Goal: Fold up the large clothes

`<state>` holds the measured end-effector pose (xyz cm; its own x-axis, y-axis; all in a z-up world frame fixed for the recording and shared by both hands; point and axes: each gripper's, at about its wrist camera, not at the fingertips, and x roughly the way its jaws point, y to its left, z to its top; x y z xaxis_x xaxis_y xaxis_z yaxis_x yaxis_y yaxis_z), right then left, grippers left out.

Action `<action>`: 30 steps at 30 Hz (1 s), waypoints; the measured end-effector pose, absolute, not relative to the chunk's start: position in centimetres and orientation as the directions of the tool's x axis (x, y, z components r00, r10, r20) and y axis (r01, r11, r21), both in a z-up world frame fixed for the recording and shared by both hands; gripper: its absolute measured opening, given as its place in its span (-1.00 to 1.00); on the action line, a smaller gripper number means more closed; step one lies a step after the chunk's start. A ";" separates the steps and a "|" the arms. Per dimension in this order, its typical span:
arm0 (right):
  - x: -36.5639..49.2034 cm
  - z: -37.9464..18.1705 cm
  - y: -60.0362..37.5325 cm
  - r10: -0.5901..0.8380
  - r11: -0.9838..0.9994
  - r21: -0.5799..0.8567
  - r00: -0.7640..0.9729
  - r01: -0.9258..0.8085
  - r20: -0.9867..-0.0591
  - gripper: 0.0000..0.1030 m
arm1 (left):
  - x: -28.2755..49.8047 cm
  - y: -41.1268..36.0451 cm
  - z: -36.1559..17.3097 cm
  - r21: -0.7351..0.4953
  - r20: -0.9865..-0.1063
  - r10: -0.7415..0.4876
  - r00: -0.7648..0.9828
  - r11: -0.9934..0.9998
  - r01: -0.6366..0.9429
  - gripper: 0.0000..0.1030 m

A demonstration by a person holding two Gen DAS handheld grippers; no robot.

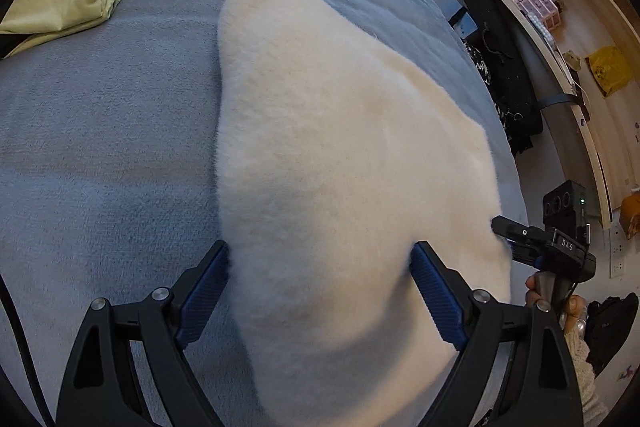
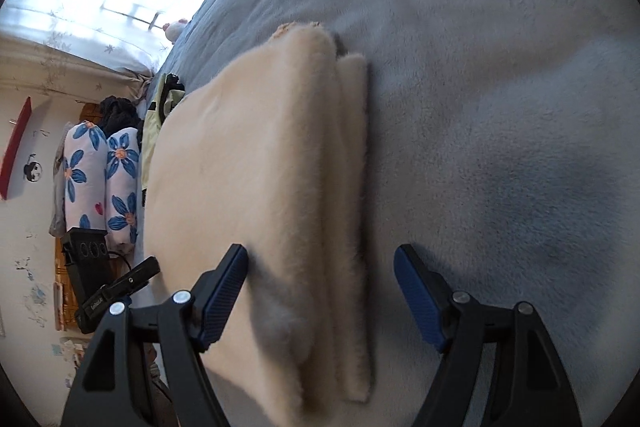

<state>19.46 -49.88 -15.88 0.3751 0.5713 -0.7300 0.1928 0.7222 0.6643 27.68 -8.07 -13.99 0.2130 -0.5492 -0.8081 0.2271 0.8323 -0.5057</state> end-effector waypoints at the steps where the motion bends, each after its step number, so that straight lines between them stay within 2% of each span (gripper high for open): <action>1: 19.6 -16.3 -49.9 0.586 0.709 0.678 0.375 0.193 -0.719 0.47 | 27.8 -8.1 -14.1 -0.508 -0.806 -0.552 0.215 0.830 0.231 0.79; 5: 20.3 -17.4 -50.1 0.630 0.667 0.722 0.377 0.184 -0.679 0.48 | 28.0 -8.3 -14.6 -0.519 -0.797 -0.564 0.214 0.822 0.233 0.89; 10: 21.2 -18.2 -49.6 0.664 0.647 0.746 0.363 0.160 -0.654 0.61 | 28.6 -9.2 -15.1 -0.526 -0.792 -0.571 0.216 0.818 0.234 0.99; 14: 22.1 -18.5 -48.4 0.668 0.658 0.742 0.353 0.129 -0.655 0.74 | 28.6 -9.8 -15.3 -0.519 -0.794 -0.567 0.217 0.820 0.241 0.99; 18: 23.5 -18.6 -46.7 0.657 0.687 0.719 0.334 0.102 -0.675 1.00 | 29.0 -10.0 -15.6 -0.520 -0.794 -0.569 0.214 0.818 0.245 0.99; 21: 24.0 -18.3 -45.7 0.619 0.739 0.669 0.311 0.079 -0.721 1.00 | 29.1 -9.9 -15.9 -0.527 -0.792 -0.576 0.204 0.813 0.249 0.99; 29: 23.6 -18.2 -45.5 0.599 0.761 0.647 0.326 0.054 -0.732 0.99 | 29.4 -10.0 -16.2 -0.532 -0.792 -0.582 0.184 0.806 0.258 0.99; 30: 23.6 -17.9 -45.3 0.585 0.774 0.631 0.328 0.047 -0.742 0.87 | 29.6 -10.0 -16.4 -0.533 -0.793 -0.581 0.180 0.807 0.256 0.99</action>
<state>23.58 -45.28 -17.92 0.3279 0.5846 -0.7421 0.0474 0.7743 0.6310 29.59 -9.96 -16.39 0.1802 -0.5814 -0.7934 0.2560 0.8065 -0.5329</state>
